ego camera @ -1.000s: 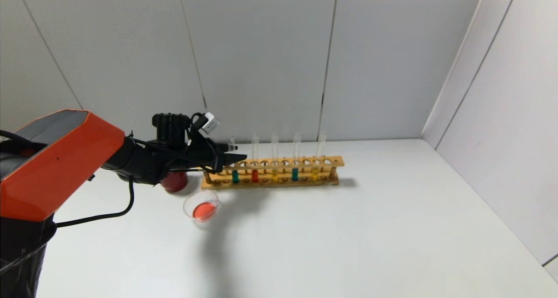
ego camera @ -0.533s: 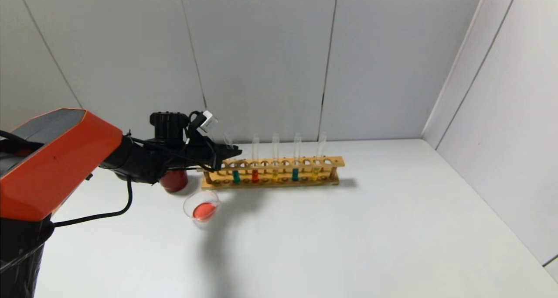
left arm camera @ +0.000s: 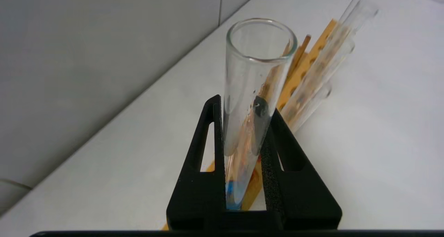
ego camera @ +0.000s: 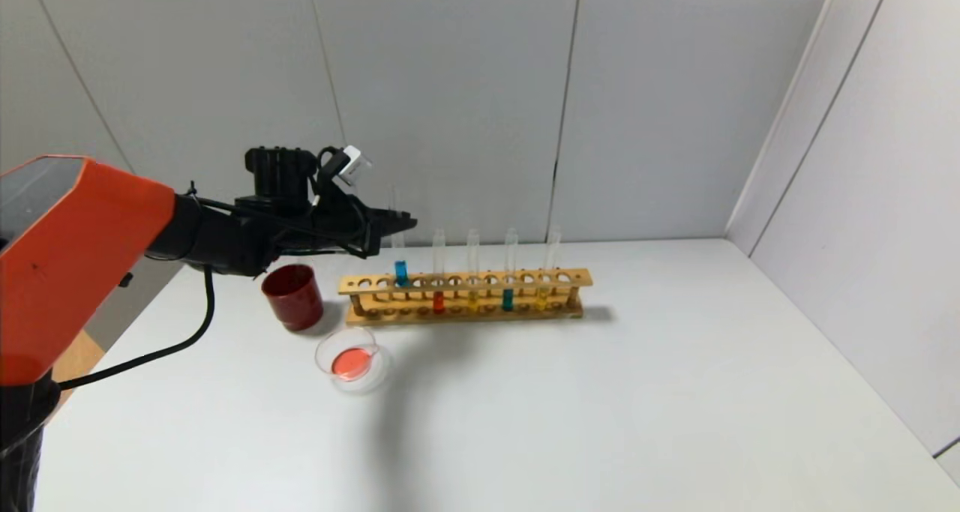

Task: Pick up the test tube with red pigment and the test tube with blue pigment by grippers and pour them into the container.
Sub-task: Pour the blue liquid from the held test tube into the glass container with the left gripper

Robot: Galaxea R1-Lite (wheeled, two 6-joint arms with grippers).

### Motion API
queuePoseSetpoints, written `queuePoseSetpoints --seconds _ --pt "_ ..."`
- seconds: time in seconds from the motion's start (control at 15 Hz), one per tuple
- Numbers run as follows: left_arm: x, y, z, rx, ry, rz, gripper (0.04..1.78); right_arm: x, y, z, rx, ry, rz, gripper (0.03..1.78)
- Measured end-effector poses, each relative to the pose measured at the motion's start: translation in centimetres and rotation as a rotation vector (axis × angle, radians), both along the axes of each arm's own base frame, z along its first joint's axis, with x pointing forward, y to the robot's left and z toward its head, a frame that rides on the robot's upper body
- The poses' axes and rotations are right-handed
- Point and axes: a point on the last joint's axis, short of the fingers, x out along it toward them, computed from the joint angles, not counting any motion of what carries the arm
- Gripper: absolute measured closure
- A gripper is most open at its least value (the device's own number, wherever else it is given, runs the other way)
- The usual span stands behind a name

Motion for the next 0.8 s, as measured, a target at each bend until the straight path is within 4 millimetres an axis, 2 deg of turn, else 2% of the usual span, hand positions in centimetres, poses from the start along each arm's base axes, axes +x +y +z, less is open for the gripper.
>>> queuePoseSetpoints --seconds 0.2,0.4,0.6,0.8 --pt "-1.1 0.3 3.7 -0.001 -0.019 0.009 1.48 0.0 0.0 0.0 0.000 0.000 0.000 0.06" --pt "-3.0 1.6 6.5 -0.006 -0.064 0.032 1.48 0.0 0.0 0.0 0.000 0.000 0.000 0.06" --pt "-6.0 4.1 7.9 0.013 -0.075 0.078 1.48 0.0 0.0 0.0 0.000 0.000 0.000 0.06" --pt "-9.2 7.5 7.4 0.124 -0.098 0.131 1.48 0.0 0.0 0.0 0.000 0.000 0.000 0.06"
